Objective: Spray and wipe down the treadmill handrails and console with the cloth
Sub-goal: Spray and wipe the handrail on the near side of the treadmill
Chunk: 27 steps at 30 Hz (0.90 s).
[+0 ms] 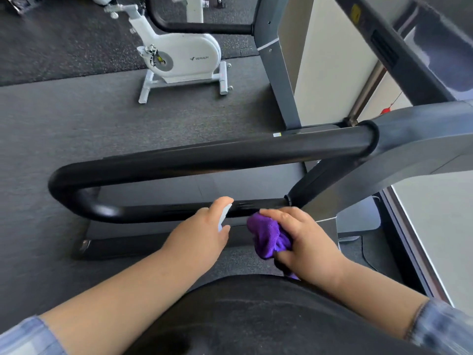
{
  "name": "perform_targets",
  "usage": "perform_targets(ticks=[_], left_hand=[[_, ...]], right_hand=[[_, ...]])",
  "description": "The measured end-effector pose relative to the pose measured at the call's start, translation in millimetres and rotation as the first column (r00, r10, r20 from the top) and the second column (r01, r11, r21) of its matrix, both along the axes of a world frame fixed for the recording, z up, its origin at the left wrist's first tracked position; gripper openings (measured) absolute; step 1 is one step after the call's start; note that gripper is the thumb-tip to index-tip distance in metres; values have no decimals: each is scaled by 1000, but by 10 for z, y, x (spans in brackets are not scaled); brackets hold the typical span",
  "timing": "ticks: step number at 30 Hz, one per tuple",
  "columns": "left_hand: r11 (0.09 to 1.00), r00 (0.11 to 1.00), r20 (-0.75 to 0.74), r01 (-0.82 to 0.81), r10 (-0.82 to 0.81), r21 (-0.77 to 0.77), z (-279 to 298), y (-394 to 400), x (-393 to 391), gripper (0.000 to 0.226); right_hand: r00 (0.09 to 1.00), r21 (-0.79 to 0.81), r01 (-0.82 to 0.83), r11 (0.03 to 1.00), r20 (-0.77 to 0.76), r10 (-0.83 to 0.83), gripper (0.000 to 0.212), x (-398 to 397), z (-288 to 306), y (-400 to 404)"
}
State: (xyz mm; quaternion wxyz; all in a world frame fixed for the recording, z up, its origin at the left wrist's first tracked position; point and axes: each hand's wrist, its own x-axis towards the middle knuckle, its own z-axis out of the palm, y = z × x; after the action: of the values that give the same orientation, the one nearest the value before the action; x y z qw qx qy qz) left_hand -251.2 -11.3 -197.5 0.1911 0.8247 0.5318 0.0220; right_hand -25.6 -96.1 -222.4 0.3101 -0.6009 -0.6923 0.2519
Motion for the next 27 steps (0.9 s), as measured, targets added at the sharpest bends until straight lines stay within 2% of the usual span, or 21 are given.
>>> perform_targets(ticks=[3,5,8,9,12,17,21,27], left_hand=[[997,996,62,-69,70,-16,17,-143,-230,55],[994,991,86,-98,102,-40,22,-198,-371,53],[989,991,57,-113,119,-99,16,-245,-545,52],[987,992,39,-117,122,-109,12,-262,-598,51],[981,990,1,-143,144,-134,14,-314,-765,51],[963,976,-59,-217,210,-158,44,-415,-1125,52],[950,963,-68,-268,260,-162,45,-469,-1298,52],[961,972,-18,-234,234,-145,76,-476,-1264,54]], right_hand=[[994,105,75,992,69,-82,69,-98,83,279],[982,98,50,994,174,-67,76,-176,106,484],[856,-159,-42,986,503,118,89,-258,25,745],[820,-229,-50,972,546,171,92,-258,-28,789],[828,-240,-68,968,527,189,95,-198,-122,811],[812,-60,-63,996,577,86,80,-377,-237,858],[783,-36,-174,984,601,161,79,-826,-238,1085],[760,-33,-280,960,604,242,82,-1726,-154,1372]])
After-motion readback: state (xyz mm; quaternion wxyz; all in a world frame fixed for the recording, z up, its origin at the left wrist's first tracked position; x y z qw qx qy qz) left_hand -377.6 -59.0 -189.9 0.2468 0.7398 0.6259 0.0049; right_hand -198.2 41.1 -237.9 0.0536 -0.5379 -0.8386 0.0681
